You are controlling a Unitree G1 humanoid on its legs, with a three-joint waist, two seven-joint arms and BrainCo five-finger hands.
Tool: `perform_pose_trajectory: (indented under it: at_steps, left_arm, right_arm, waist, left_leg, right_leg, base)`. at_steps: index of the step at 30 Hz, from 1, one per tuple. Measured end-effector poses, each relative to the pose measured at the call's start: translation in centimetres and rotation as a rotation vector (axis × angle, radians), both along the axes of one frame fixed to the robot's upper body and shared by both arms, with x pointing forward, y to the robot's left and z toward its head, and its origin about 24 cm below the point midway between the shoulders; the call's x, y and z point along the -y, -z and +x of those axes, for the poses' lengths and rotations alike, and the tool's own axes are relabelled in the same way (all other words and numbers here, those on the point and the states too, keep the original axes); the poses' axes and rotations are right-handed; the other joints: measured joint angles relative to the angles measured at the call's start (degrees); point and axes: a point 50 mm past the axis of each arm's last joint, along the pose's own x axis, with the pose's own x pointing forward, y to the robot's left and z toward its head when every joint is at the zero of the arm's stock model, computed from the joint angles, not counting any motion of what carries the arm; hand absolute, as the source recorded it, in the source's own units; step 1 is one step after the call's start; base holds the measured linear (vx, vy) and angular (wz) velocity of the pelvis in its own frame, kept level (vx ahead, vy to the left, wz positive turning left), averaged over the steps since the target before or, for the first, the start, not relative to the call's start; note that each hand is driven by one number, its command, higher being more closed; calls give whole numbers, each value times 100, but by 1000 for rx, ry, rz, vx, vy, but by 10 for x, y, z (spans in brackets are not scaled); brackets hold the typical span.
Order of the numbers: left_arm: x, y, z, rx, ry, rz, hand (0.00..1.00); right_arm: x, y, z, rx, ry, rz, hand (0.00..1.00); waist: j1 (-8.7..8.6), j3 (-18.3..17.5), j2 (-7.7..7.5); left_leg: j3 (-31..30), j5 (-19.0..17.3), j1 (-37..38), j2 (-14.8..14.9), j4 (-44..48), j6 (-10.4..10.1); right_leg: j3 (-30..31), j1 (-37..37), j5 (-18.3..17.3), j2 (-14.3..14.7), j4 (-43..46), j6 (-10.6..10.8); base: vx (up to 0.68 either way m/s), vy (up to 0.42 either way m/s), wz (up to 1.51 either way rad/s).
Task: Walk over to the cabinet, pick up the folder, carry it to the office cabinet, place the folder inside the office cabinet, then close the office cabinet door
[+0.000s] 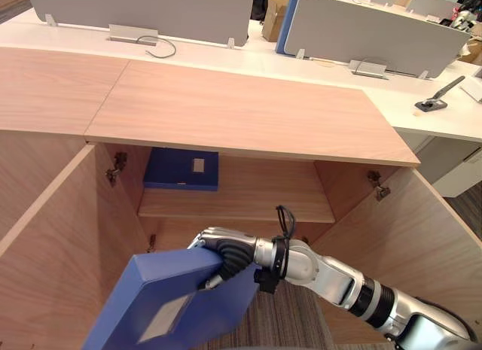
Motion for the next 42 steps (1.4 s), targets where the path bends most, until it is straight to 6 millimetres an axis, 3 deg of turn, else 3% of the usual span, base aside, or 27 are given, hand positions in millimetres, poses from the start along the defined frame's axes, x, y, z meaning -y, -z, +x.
perform_pose_trajectory:
  at_steps: [2,4,6,8,9,11,14,16,18,19,21,22,24,27,28,32,36,37,39,42]
  left_arm:
    - [6,2,2,2,-5,-13,0]
    - [7,2,4,7,-4,-15,0]
    - [12,3,7,12,6,-26,0]
    - [18,4,8,12,21,-38,0]
    - [19,4,8,11,29,-41,0]
    - [24,5,10,11,46,-50,0]
    - [27,5,11,15,46,-52,0]
    - [29,5,14,21,32,-52,0]
    - [32,5,15,27,6,-63,0]
    - [33,5,17,35,-5,-66,0]
    - [36,4,21,56,-42,-76,0]
    - [35,4,22,63,-48,-73,0]
    - [32,3,22,70,-79,-67,0]
    - [35,4,22,70,-115,-75,0]
    - [39,4,23,79,-133,-87,0]
    - [44,5,25,88,-155,-107,0]
    - [45,5,24,91,-199,-116,0]
    - [44,5,23,94,-233,-120,0]
    - [44,5,22,94,-265,-122,0]
    - [37,4,23,107,-310,-106,0]
  right_arm:
    - [14,29,7,-78,64,-113,100]
    - [20,42,9,-98,92,-167,100]
    - [36,74,13,-201,184,-248,100]
    - [59,112,20,-363,396,-288,100]
    - [64,119,24,-401,457,-282,100]
    - [90,144,35,-609,727,-215,100]
    - [118,168,35,-842,1034,-82,100]
    - [138,180,37,-1042,1302,120,100]
    - [149,182,41,-1169,1460,330,100]
    - [153,179,46,-1214,1514,442,100]
    - [163,152,78,-1336,1580,989,100]
    - [165,145,85,-1345,1572,1107,100]
    - [170,116,111,-1352,1488,1524,100]
    - [180,85,131,-1299,1364,1880,100]
    - [189,63,141,-1237,1278,2048,100]
    - [222,23,151,-1067,1197,2313,100]
    - [244,-12,157,-963,1140,2414,100]
    - [251,-26,160,-943,1114,2455,100]
    - [259,-46,162,-897,1084,2478,100]
    - [267,-84,168,-839,1006,2490,100]
  waist:
    - [-8,-125,128]
    - [0,-127,180]
    - [-2,-80,342]
    - [-10,-57,521]
    - [-15,-41,567]
    - [-24,9,712]
    - [8,88,799]
    - [20,249,886]
    - [15,348,965]
    - [28,437,1009]
    - [32,676,1196]
    - [34,725,1225]
    - [71,875,1301]
    - [128,1015,1402]
    - [154,1044,1461]
    - [182,1263,1516]
    - [186,1369,1536]
    - [170,1476,1542]
    - [112,1598,1580]
    - [74,1709,1589]
  left_leg:
    - [-142,3,-75,56,-2,-42]
    - [-157,14,-77,73,-4,-62]
    - [-206,34,-68,74,-7,-91]
    - [-294,38,-80,38,-35,-95]
    - [-321,40,-81,23,-37,-97]
    - [-454,58,-90,-4,-42,-81]
    - [-577,76,-132,-59,-43,-60]
    - [-733,120,-207,-120,-43,-37]
    - [-841,166,-282,-182,-42,3]
    - [-868,177,-287,-213,-42,17]
    - [-1015,229,-409,-323,-40,79]
    - [-1035,239,-432,-339,-40,90]
    - [-1072,261,-502,-398,-37,111]
    - [-1054,279,-573,-457,-15,104]
    - [-1030,361,-764,-476,-6,58]
    - [-982,540,-974,-625,-5,-19]
    - [-710,445,-1205,-692,-35,24]
    - [-352,337,-1206,-676,-38,119]
    - [186,335,-1225,-679,-37,105]
    - [424,492,-1498,-764,-32,211]
  right_leg:
    - [-54,72,26,100,-143,-19]
    - [-64,110,50,122,-182,-16]
    - [-95,169,69,129,-223,2]
    - [-177,201,76,113,-238,9]
    - [-186,206,77,109,-236,11]
    - [-290,219,76,70,-239,19]
    - [-407,245,77,28,-269,26]
    - [-573,286,94,-17,-270,49]
    - [-680,304,124,-51,-281,89]
    - [-724,320,131,-79,-279,101]
    - [-901,320,182,-157,-346,175]
    - [-932,323,194,-167,-365,186]
    - [-986,288,217,-221,-385,214]
    - [-992,208,215,-306,-317,221]
    - [-991,-58,174,-383,-113,235]
    - [-966,-632,-239,-787,852,226]
    - [-817,-1289,-577,-1112,1713,170]
    - [-690,-1443,-639,-1213,1933,165]
    - [-560,-1633,-736,-1395,2221,216]
    - [-325,-2186,-852,-1588,2683,213]
  base:
    - [41,-69,21]
    - [28,-26,7]
    - [-7,-6,11]
    - [-34,25,16]
    - [-47,41,13]
    - [-73,40,24]
    - [-60,39,26]
    - [-20,55,33]
    - [8,41,30]
    - [7,72,39]
    - [-3,80,38]
    - [-2,55,30]
    - [11,60,16]
    - [14,59,4]
    - [-4,82,5]
    - [-34,55,9]
    - [-93,6,-6]
    - [-101,-5,-20]
    - [-91,3,-13]
    - [-65,-19,-10]
